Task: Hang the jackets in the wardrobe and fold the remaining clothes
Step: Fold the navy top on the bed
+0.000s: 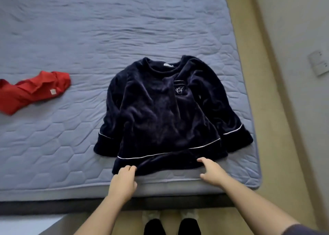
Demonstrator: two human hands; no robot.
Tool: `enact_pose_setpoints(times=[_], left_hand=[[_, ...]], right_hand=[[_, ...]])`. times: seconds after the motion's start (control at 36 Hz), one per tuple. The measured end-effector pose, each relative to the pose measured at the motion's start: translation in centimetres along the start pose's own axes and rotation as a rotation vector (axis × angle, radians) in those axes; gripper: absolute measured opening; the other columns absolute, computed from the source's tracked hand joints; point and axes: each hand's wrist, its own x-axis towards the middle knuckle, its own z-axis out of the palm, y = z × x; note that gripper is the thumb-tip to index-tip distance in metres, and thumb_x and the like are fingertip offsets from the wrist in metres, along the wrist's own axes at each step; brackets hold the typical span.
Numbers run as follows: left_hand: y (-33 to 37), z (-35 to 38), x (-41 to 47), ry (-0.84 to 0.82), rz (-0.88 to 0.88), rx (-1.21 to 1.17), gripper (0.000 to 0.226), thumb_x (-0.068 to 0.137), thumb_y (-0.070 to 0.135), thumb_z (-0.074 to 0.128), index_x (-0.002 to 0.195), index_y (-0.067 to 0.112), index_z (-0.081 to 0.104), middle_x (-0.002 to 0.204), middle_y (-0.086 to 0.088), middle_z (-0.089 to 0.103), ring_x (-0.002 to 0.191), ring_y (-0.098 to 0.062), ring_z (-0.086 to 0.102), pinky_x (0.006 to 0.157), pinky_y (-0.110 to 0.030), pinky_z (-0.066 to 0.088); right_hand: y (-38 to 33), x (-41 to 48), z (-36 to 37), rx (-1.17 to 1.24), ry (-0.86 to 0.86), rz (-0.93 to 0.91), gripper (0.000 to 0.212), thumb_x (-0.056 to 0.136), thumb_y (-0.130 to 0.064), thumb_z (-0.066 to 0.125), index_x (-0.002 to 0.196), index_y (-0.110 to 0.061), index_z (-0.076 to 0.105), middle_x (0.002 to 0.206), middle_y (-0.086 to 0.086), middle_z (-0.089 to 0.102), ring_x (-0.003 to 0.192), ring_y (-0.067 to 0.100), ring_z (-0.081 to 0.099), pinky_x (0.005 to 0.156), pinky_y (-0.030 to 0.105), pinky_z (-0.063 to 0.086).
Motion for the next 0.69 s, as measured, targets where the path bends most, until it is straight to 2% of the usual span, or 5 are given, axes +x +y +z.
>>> enact_pose_setpoints(times=[0.14, 0.28, 0.44, 0.58, 0.69], left_hand=[[-1.9, 6.0, 2.7, 0.104, 0.016, 0.159, 0.073, 0.083, 0.008, 0.060, 0.148, 0.019, 0.030, 0.156, -0.009, 0.022, 0.143, -0.026, 0.022, 0.109, -0.039, 0.033], [-3.2, 9.7, 6.0, 0.265, 0.127, 0.321, 0.095, 0.038, -0.017, 0.081, 0.128, 0.008, 0.060, 0.135, -0.023, 0.052, 0.121, -0.043, 0.052, 0.088, -0.066, 0.042], [-4.3, 11.2, 10.1, 0.347, 0.170, 0.403, 0.083, 0.050, -0.011, 0.082, 0.128, 0.009, 0.060, 0.134, -0.024, 0.051, 0.123, -0.044, 0.048, 0.085, -0.070, 0.036], [-3.8, 9.4, 12.2, 0.423, 0.245, 0.362, 0.046, 0.054, -0.015, 0.078, 0.097, -0.003, 0.066, 0.096, -0.027, 0.061, 0.077, -0.042, 0.060, 0.050, -0.044, 0.047], [-4.3, 6.8, 11.2, 0.390, 0.284, 0.298, 0.044, 0.045, -0.015, 0.078, 0.084, -0.002, 0.063, 0.079, -0.019, 0.059, 0.065, -0.036, 0.057, 0.038, -0.033, 0.039]], right_hand=[[4.2, 3.4, 4.5, -0.203, 0.181, 0.072, 0.071, 0.086, -0.018, 0.060, 0.146, -0.030, 0.025, 0.156, -0.001, 0.019, 0.141, 0.022, 0.025, 0.105, 0.037, 0.037], [7.5, 7.4, 6.5, -0.379, 0.308, 0.094, 0.075, 0.086, -0.011, 0.058, 0.148, -0.028, 0.021, 0.159, 0.004, 0.010, 0.147, 0.026, 0.008, 0.113, 0.043, 0.026], [9.6, 12.3, 6.3, -0.682, 0.478, 0.121, 0.090, 0.086, -0.012, 0.058, 0.151, -0.034, 0.000, 0.160, 0.007, -0.003, 0.146, 0.035, -0.006, 0.111, 0.062, 0.006], [10.0, 14.3, 4.6, -0.696, 0.561, -0.016, 0.053, 0.094, -0.013, 0.044, 0.144, -0.027, 0.034, 0.136, 0.010, 0.046, 0.123, 0.030, 0.045, 0.097, 0.045, 0.035], [10.9, 12.6, 2.2, -0.755, 0.464, -0.094, 0.028, 0.095, -0.019, 0.040, 0.120, -0.022, 0.051, 0.112, -0.002, 0.057, 0.108, 0.021, 0.056, 0.075, 0.033, 0.036]])
